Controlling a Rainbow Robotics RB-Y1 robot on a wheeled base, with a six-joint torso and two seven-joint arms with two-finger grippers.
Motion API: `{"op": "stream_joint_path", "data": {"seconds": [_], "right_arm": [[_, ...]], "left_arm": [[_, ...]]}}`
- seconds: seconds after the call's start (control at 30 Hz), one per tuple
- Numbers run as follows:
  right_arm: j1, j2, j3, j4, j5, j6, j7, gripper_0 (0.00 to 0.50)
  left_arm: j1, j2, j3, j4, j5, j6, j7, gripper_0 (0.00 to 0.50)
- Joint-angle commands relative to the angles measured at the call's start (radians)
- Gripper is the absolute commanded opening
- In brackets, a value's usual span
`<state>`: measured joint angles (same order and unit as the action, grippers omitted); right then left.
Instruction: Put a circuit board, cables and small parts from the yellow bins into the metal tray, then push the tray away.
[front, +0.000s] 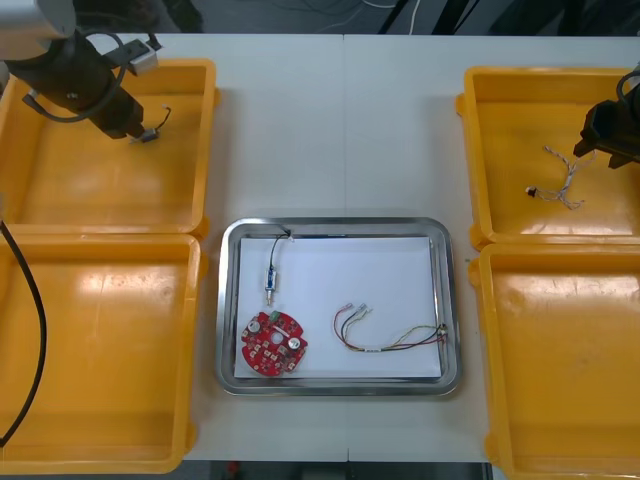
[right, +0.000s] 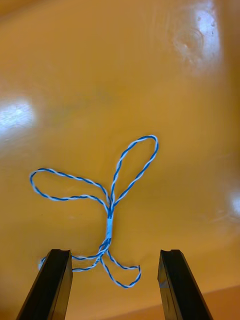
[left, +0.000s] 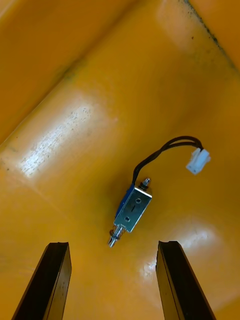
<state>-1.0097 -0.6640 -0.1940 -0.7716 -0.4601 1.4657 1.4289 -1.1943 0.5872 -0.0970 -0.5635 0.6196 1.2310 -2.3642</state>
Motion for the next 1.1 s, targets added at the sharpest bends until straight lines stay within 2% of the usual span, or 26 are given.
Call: {"op": "stream_joint_path", "data": {"seconds": [0.03,0.37,0.5,0.77,1.1], "right_arm": [[-0.076,-0.048,0.018,0.063,0.02,-0.045,-0.027,0.5],[-0.133,-0.026,0.016,0.206,0.038,-0.142,-0.041,0.5],[-0.133,-0.005,0.016,0.221,0.057,-0.168,-0.044,0.5],[-0.133,0.034,-0.019,0.256,0.1,-0.166,-0.056,0.5],[-0.129,0.076,-0.053,0.256,0.163,-0.168,-0.067,0.5]], "left_arm": [[-0.062,-0.04,0.025,0.034,-0.028,-0.062,-0.127,0.5],[-0.062,-0.064,0.023,0.07,-0.044,-0.117,-0.136,0.5],[-0.062,-0.067,0.025,0.088,-0.041,-0.136,-0.139,0.5],[-0.061,-0.073,-0.003,0.129,-0.012,-0.196,-0.147,0.5],[-0.061,-0.078,-0.027,0.145,0.014,-0.211,-0.142,0.5]]}}
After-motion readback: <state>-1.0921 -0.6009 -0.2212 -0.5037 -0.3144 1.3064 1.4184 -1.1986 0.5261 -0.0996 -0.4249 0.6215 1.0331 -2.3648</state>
